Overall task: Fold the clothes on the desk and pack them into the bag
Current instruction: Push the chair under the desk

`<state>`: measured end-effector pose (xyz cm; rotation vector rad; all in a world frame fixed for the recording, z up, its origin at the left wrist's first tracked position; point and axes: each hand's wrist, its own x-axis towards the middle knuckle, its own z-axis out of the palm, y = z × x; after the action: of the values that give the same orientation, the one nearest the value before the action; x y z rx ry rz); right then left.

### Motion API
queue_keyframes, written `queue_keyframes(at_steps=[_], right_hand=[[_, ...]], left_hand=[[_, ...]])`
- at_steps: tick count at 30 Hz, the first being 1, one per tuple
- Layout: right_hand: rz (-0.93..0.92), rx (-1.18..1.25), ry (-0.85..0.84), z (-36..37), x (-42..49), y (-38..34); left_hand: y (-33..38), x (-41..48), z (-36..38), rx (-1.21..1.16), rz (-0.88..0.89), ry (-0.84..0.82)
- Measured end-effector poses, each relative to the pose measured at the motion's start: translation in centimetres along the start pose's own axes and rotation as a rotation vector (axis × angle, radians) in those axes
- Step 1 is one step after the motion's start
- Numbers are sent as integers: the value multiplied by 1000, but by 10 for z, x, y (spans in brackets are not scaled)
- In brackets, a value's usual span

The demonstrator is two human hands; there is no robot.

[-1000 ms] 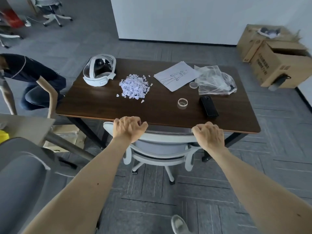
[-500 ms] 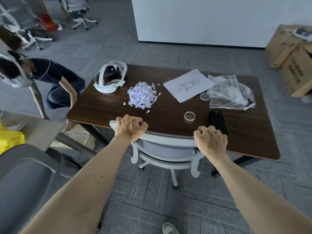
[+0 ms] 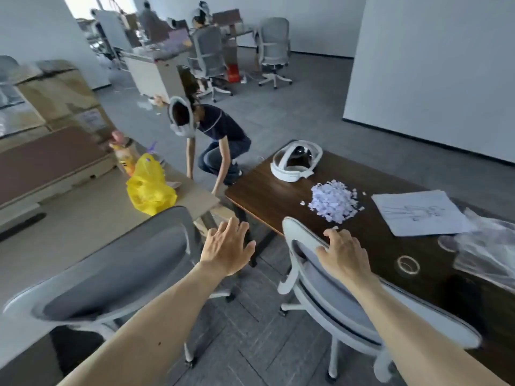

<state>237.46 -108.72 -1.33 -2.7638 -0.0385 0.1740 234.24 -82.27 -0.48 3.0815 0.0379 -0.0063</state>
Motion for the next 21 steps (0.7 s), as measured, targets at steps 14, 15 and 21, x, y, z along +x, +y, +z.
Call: queue_keyframes(at_steps=[14, 15, 21], right_hand=[[-1142, -1, -328, 133, -323, -476], [-1218, -13, -357, 143, -366, -497], [-1591, -81, -547, 201, -611, -578]], left_hand=[[-328, -581, -98, 131, -1114, 230], [-330, -629, -98, 129, -1190, 235], [-307, -889, -83, 103, -1581, 254]])
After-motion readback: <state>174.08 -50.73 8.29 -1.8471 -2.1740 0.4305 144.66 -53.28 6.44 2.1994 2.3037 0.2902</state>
